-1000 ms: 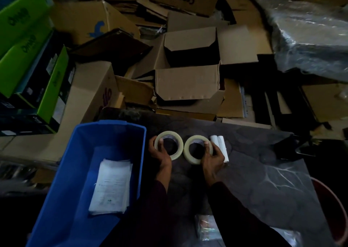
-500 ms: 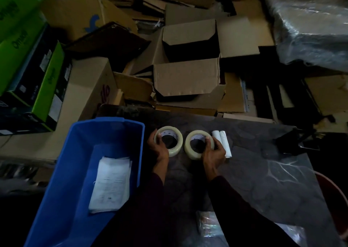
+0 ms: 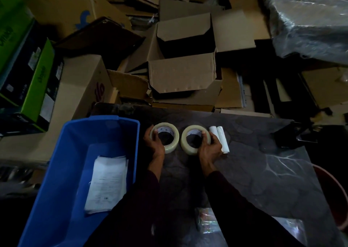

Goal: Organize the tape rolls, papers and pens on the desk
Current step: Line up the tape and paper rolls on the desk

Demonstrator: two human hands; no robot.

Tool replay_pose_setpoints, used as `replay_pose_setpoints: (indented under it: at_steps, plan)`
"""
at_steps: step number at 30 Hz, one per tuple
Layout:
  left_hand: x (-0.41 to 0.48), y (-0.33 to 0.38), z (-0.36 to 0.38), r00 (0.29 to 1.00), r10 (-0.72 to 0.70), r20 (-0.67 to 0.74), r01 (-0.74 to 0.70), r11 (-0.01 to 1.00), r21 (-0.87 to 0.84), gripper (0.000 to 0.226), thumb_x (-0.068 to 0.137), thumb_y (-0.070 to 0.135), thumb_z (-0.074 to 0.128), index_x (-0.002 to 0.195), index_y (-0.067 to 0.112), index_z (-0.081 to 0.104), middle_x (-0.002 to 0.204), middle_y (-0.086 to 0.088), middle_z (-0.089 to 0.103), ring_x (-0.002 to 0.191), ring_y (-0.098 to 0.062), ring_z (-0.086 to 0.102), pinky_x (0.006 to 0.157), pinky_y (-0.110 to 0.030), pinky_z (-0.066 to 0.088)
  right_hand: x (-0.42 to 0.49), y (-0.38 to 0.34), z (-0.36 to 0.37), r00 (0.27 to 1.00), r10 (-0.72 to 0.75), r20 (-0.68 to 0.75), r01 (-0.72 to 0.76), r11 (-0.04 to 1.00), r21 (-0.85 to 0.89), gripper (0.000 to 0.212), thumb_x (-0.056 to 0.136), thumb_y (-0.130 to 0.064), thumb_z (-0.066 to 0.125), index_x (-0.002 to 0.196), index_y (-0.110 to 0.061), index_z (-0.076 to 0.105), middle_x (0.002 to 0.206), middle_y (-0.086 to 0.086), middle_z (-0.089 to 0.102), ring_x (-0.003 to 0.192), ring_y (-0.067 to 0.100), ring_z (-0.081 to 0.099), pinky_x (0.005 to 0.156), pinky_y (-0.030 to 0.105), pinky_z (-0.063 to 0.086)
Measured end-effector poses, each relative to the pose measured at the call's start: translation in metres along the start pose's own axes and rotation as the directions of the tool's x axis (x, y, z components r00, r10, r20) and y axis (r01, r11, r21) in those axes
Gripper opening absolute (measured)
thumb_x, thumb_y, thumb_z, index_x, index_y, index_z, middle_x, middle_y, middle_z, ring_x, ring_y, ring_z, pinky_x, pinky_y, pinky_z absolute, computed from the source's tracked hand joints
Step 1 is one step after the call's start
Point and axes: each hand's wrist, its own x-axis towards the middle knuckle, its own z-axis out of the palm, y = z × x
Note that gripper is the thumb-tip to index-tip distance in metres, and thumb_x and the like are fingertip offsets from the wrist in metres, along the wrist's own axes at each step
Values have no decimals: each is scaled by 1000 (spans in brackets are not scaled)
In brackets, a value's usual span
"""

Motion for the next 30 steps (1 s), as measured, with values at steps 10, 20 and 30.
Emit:
replay_pose_setpoints:
  at_steps: [10,20,30]
  plan:
    - [5,-2,2,999,5,42,-4,1000,-4,33,97,12,53,128,0,56,130,-15,59,120,-26,55,95,-25,42,-2,0,1,1000,-11,-25,10,1000,-10,26,95,-31,63,107,-10,75,96,-2,72,94,13,63,72,-6,34]
    - [-39,43,10,944,313,106,-313,950,-16,28,92,32,60,114,15,66,116,-4,66,102,-17,62,84,-25,52,10,-11,-43,995,-84,-55,83,996,-29,29,86,-51,68,100,-26,74,100,-9,74,91,5,68,85,28,55]
    - [-116,39,115,706,-343,620,168,931,324,29,86,37,57,111,21,62,121,-16,65,111,-37,62,97,-47,50,75,17,-102,988,25,156,2,985,-172,26,84,-29,77,97,-7,74,94,8,75,88,20,70,82,37,58]
